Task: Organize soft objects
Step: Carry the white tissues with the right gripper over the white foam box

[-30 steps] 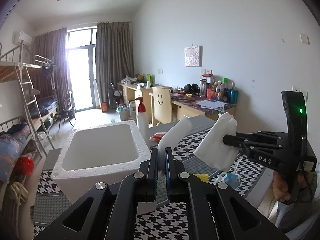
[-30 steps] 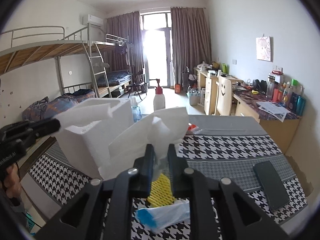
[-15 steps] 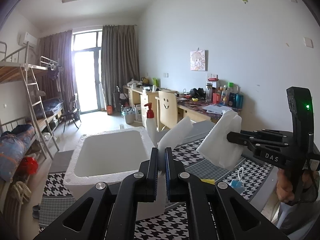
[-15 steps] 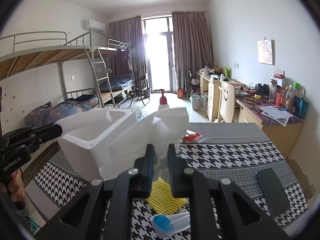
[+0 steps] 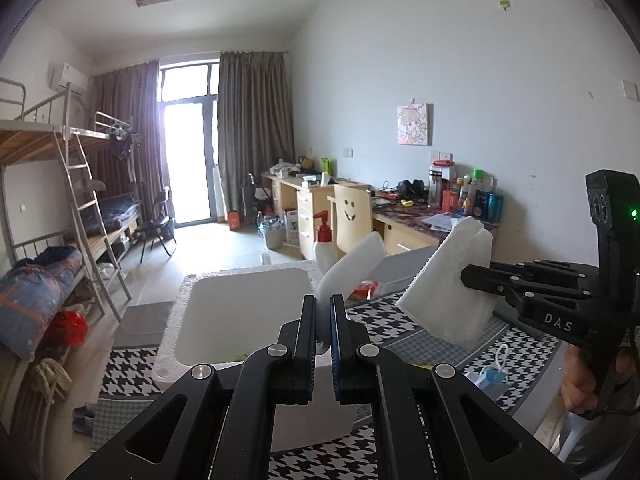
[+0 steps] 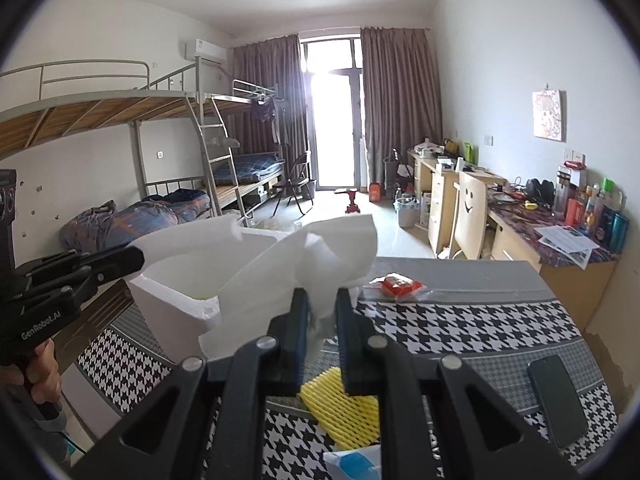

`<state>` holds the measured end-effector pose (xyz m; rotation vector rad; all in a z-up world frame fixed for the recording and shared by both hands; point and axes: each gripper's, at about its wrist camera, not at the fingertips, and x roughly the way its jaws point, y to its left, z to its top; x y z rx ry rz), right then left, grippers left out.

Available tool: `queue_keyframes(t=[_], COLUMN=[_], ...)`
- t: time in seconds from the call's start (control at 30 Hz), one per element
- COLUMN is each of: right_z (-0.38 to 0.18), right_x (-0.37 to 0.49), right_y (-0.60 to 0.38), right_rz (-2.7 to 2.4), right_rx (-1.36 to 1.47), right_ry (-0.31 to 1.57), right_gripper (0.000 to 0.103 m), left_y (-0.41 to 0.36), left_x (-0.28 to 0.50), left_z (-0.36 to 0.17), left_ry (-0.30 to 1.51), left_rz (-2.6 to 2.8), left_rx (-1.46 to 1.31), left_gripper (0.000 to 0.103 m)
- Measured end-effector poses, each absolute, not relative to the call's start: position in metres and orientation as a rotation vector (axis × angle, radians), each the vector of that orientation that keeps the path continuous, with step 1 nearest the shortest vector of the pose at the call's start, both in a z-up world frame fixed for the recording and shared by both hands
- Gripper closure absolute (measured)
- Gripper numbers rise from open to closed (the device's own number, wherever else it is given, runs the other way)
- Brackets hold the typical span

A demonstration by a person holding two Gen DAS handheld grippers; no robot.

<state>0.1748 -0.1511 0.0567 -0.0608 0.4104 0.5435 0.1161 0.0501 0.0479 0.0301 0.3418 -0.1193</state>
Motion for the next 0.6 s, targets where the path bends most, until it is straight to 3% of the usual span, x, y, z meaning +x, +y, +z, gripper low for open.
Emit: queue_keyframes(t=[0.6], right_z=[0.064], right_x=[0.19], right_y=[-0.126], right_rz=[0.604], right_rx=[-0.066], right_ry=[0.417], right_gripper=[0.086], left_y=[0.071], left_x=[0.139], left_z=[0.05], left_ry=[0.359], left_rz=[0.014], left_rx=[-0.007], left_gripper=[0.096])
